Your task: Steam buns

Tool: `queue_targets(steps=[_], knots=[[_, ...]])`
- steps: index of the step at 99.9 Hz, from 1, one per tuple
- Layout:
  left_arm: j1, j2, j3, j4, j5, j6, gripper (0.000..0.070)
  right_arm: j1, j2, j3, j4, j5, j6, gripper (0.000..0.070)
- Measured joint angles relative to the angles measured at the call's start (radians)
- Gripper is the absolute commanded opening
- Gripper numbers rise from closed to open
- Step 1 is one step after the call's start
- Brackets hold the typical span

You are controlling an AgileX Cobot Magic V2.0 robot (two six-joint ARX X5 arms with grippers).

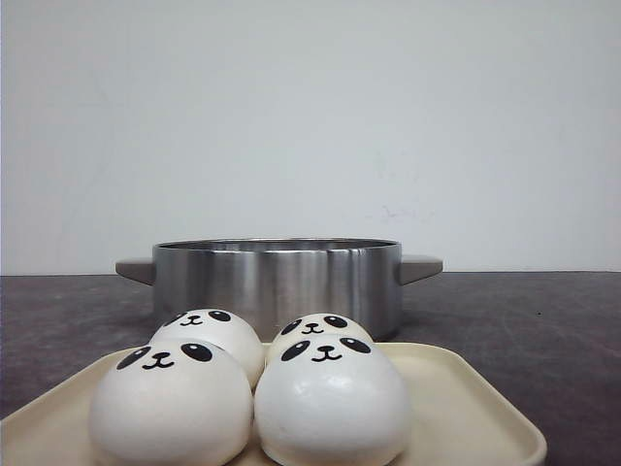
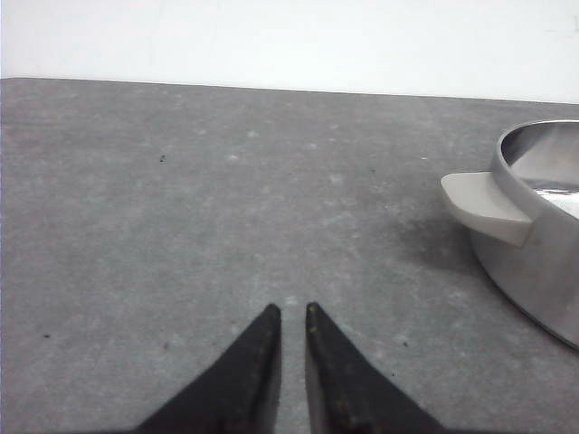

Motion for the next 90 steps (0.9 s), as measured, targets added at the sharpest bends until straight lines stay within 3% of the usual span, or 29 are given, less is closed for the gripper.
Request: queue_targets(steps=[20, 32, 63, 79, 90], knots=[[0.0, 0.0, 0.0, 0.0, 0.0, 0.0, 0.0, 0.0, 0.0, 0.0, 0.017, 0.0, 0.004, 0.0013], [0.0, 0.0, 0.0, 0.0, 0.007, -0.016, 0.0, 0.0, 0.0, 0.0, 0.048, -0.001, 0.064, 0.0013], [0.0, 0.0, 0.005, -0.004, 0.077, -0.37, 0.0003, 0.0, 0.0, 0.008, 0.042, -0.069, 0.352, 0.0006], [0.0, 0.031, 0.103, -0.072, 0.208, -0.425, 0.0004, 0.0, 0.022, 0.163, -0.051, -0.098, 0.413, 0.0006], [0.0, 0.105, 0.248, -0.12, 0.216, -0.413, 0.0004, 0.0, 0.092, 0.349, -0.125, -0.099, 0.398, 0.0005]])
